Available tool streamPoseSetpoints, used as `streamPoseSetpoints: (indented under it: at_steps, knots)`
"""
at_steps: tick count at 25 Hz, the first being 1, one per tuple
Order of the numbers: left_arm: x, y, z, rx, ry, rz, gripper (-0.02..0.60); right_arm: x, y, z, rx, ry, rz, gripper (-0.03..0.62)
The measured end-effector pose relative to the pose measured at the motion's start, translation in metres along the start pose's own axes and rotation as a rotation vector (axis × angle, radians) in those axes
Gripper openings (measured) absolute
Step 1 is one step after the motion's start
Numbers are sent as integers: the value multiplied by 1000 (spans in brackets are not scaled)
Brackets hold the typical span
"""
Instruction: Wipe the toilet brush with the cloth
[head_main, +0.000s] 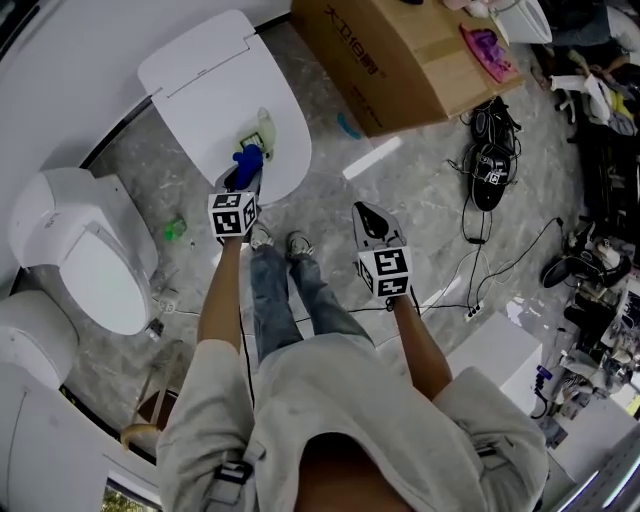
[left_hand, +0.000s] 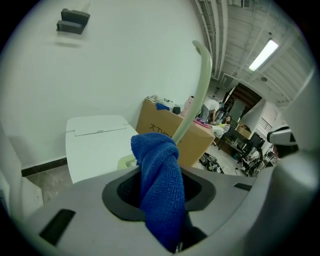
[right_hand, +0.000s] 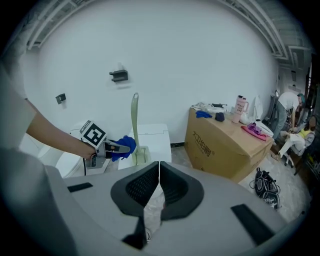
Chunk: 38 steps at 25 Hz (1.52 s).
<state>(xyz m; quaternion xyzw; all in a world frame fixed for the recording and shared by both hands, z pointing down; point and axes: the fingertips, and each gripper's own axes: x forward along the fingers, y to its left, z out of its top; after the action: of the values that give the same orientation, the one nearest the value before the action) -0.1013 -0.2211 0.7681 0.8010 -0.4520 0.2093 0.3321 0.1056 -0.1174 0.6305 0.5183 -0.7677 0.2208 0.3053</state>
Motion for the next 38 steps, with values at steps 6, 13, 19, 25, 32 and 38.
streamPoseSetpoints:
  at_steps: [6, 13, 19, 25, 32, 38]
  knots:
    - [-41, -26, 29, 33, -117, -1, 163, 1, 0, 2, -15, -4, 25, 32]
    - [-96, -66, 68, 97, -255, -1, 163, 2, -9, -3, -11, -5, 35, 32]
    - [-125, -97, 114, 147, -369, -17, 163, 4, -6, -7, -8, -6, 49, 32]
    - [-123, -99, 148, 157, -436, -15, 163, 6, -1, -9, -12, -1, 67, 32]
    - [-96, -82, 135, 155, -358, -9, 163, 11, 0, -11, -10, 13, 75, 32]
    - [-79, -71, 110, 148, -294, -14, 163, 14, 2, -14, -7, 20, 76, 32]
